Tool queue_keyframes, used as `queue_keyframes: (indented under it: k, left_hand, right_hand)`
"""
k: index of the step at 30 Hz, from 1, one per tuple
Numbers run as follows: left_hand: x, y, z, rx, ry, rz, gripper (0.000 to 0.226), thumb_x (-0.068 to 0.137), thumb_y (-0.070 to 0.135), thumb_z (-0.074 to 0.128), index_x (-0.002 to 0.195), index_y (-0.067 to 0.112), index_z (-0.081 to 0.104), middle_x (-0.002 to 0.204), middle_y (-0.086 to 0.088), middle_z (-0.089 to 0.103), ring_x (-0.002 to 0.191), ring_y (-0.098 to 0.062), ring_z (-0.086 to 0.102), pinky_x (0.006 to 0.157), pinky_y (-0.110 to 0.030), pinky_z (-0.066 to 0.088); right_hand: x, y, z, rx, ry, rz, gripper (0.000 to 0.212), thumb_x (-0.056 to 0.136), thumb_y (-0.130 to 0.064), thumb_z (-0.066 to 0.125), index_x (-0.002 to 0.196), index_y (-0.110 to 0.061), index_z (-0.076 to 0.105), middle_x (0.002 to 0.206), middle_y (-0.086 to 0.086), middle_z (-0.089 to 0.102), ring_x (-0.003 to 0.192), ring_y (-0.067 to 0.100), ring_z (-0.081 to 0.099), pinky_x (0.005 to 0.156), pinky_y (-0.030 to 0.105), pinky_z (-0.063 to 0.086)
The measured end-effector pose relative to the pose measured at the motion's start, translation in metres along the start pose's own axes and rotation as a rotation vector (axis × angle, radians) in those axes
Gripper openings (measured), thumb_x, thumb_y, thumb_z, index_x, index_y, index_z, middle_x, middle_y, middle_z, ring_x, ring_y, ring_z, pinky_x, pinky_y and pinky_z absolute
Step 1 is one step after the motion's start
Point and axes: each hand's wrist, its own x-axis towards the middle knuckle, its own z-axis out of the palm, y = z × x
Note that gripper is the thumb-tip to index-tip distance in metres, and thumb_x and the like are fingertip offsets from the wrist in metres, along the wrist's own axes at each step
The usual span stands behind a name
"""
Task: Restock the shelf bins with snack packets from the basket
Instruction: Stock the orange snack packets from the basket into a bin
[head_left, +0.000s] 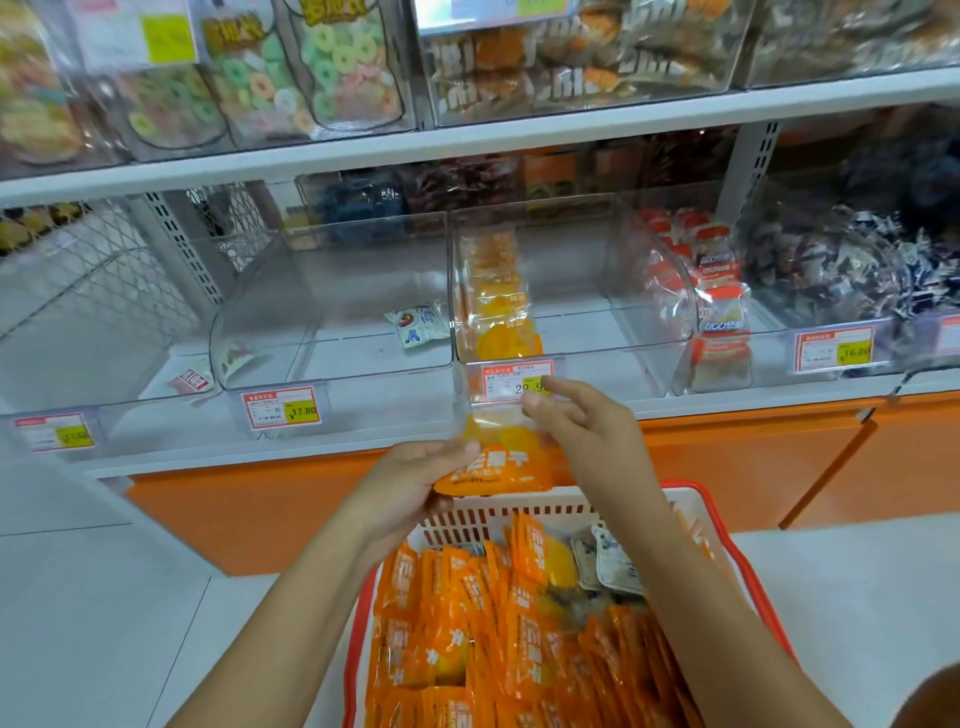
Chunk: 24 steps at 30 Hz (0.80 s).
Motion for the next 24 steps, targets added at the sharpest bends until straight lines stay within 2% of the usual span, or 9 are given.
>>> queue_keyframes:
  k: [3, 5, 9, 12, 14, 16, 19, 22, 24]
  left_hand:
    - [-0.003, 0.012, 0.002, 0.047, -0.017, 0.056, 0.027, 0.082, 0.028, 0.063, 0.092, 0.004, 0.074, 0.088, -0.016, 0.073, 0.077, -0.021, 0.069, 0.069, -0.025, 0.052]
    - [-0.004, 0.023, 0.001, 0.066, 0.003, 0.093, 0.031, 0.078, 0.031, 0.065, 0.093, 0.005, 0.073, 0.093, -0.018, 0.073, 0.080, -0.025, 0.069, 0.073, -0.030, 0.052]
    - [0.001, 0.039, 0.004, 0.128, 0.085, 0.226, 0.022, 0.076, 0.035, 0.065, 0.081, 0.015, 0.072, 0.080, -0.011, 0.072, 0.070, -0.019, 0.067, 0.068, -0.029, 0.051]
    - [0.014, 0.039, 0.003, 0.232, 0.209, 0.327, 0.027, 0.082, 0.040, 0.062, 0.101, 0.022, 0.072, 0.097, -0.001, 0.073, 0.087, -0.013, 0.067, 0.083, -0.030, 0.050]
    - [0.027, 0.033, -0.004, 0.547, 0.491, 0.415, 0.039, 0.092, 0.038, 0.056, 0.127, 0.023, 0.059, 0.127, 0.006, 0.060, 0.118, -0.010, 0.054, 0.102, -0.027, 0.039]
    - [0.035, 0.024, -0.011, 0.857, 0.700, 0.520, 0.048, 0.098, 0.033, 0.049, 0.142, 0.016, 0.042, 0.146, 0.000, 0.042, 0.137, -0.016, 0.033, 0.111, -0.023, 0.017]
    - [0.048, 0.008, -0.017, 1.047, 0.653, 0.504, 0.052, 0.098, 0.023, 0.046, 0.146, 0.010, 0.032, 0.153, -0.006, 0.032, 0.145, -0.019, 0.016, 0.114, -0.023, -0.005]
    - [0.052, 0.003, -0.019, 1.079, 0.634, 0.541, 0.051, 0.097, 0.019, 0.047, 0.146, 0.010, 0.033, 0.153, -0.006, 0.032, 0.146, -0.018, 0.015, 0.113, -0.023, -0.008]
    - [0.052, 0.003, -0.021, 1.073, 0.624, 0.566, 0.052, 0.097, 0.018, 0.048, 0.146, 0.011, 0.033, 0.153, -0.005, 0.032, 0.145, -0.016, 0.015, 0.113, -0.021, -0.007]
  right_hand:
    - [0.013, -0.014, -0.012, -0.014, -0.010, 0.114, 0.053, 0.080, -0.039, 0.073, 0.125, -0.027, 0.046, 0.102, -0.013, 0.057, 0.092, 0.009, 0.063, 0.066, 0.018, 0.052]
    - [0.021, -0.019, -0.020, -0.042, -0.058, 0.192, 0.055, 0.077, -0.036, 0.076, 0.121, -0.020, 0.048, 0.101, -0.005, 0.061, 0.088, 0.016, 0.065, 0.072, 0.028, 0.054]
    - [0.030, -0.034, -0.020, 0.020, -0.394, 0.174, 0.017, 0.086, -0.024, 0.068, 0.085, -0.008, 0.062, 0.060, -0.004, 0.062, 0.049, 0.005, 0.055, 0.054, 0.021, 0.043]
    - [0.054, -0.050, -0.017, -0.010, -0.349, 0.067, 0.015, 0.087, -0.020, 0.068, 0.083, -0.006, 0.067, 0.063, 0.000, 0.069, 0.056, 0.006, 0.062, 0.055, 0.020, 0.049]
    - [0.078, -0.061, -0.021, -0.015, -0.182, -0.045, 0.013, 0.085, -0.016, 0.069, 0.078, -0.006, 0.066, 0.060, -0.002, 0.068, 0.054, 0.004, 0.060, 0.056, 0.019, 0.048]
    - [0.107, -0.071, -0.026, 0.013, -0.092, -0.127, 0.010, 0.086, -0.005, 0.066, 0.077, -0.007, 0.062, 0.055, -0.007, 0.063, 0.045, -0.002, 0.054, 0.049, 0.012, 0.043]
    - [0.153, -0.064, -0.029, -0.143, -0.156, -0.040, 0.004, 0.086, -0.005, 0.067, 0.088, -0.002, 0.066, 0.071, 0.006, 0.063, 0.056, 0.006, 0.057, 0.057, 0.016, 0.050]
    - [0.183, -0.044, -0.022, -0.375, -0.289, 0.179, 0.010, 0.082, -0.007, 0.072, 0.086, -0.002, 0.064, 0.074, 0.011, 0.061, 0.059, 0.013, 0.057, 0.054, 0.015, 0.053]
    - [0.192, -0.029, -0.013, -0.517, -0.363, 0.283, 0.020, 0.080, -0.010, 0.075, 0.073, -0.007, 0.057, 0.069, 0.008, 0.057, 0.055, 0.011, 0.054, 0.050, 0.017, 0.050]
